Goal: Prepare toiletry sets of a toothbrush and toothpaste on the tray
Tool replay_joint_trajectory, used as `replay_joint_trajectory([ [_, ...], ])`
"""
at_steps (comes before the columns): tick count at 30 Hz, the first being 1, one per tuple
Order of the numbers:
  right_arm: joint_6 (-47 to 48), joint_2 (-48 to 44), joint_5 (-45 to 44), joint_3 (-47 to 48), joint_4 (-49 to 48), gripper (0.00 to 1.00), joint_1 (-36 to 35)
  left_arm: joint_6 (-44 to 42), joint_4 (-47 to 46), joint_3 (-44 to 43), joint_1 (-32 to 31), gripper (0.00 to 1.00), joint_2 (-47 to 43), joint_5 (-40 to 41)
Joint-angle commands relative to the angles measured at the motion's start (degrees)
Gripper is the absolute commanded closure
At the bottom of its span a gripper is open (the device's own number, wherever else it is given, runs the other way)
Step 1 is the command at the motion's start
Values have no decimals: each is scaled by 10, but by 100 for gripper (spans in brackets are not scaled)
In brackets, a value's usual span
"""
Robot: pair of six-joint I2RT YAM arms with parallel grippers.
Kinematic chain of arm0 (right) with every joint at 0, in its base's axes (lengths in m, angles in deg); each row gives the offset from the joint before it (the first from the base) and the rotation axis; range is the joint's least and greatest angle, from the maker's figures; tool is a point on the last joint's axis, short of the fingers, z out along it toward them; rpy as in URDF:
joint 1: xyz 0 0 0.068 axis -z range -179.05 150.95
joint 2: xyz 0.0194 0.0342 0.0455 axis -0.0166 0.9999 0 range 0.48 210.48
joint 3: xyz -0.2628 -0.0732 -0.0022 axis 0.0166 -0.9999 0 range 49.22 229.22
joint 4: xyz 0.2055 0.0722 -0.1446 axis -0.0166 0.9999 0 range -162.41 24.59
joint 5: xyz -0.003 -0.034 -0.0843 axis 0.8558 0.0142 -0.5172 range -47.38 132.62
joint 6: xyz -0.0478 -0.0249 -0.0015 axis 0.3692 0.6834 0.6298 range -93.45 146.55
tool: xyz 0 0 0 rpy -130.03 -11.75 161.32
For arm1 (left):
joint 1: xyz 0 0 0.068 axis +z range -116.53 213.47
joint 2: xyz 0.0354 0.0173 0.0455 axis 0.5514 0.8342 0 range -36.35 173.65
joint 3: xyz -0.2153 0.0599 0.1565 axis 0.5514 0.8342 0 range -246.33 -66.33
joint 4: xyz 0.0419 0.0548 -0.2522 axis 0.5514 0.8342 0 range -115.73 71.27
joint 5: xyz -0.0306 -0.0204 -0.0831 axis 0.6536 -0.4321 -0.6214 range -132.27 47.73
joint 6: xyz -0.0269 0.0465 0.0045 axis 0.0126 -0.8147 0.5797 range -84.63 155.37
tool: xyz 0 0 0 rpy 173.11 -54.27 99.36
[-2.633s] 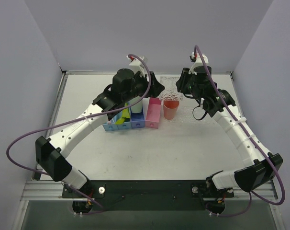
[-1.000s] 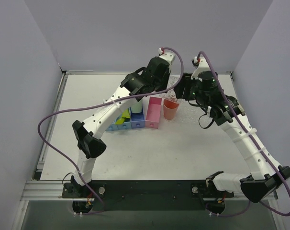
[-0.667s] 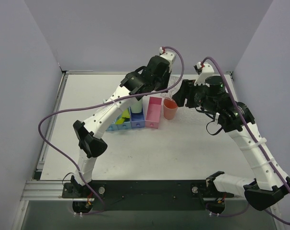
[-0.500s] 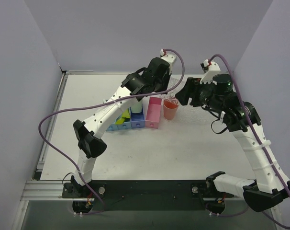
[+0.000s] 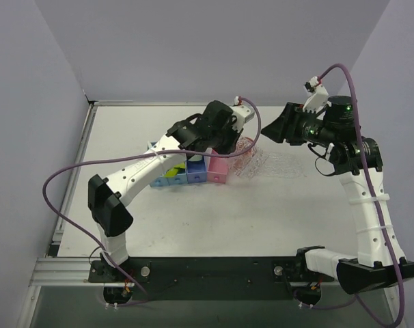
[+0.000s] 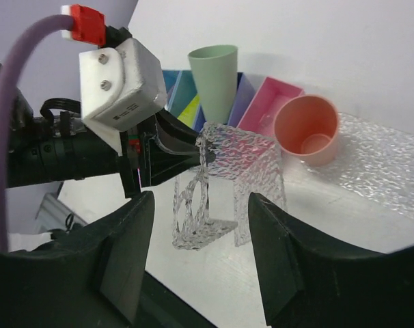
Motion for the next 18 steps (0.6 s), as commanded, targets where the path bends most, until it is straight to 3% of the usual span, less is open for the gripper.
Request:
replay_joint_trajectory([
  [1, -15, 29, 135, 9, -2, 49, 4, -60, -80, 4, -3, 100, -63, -72],
  [7, -29, 58, 212, -4, 5, 55, 5, -91, -84, 17, -5, 100, -72, -91],
  [18, -27, 82, 230, -16, 24, 63, 4, -111, -85, 20, -17, 100, -76, -69],
])
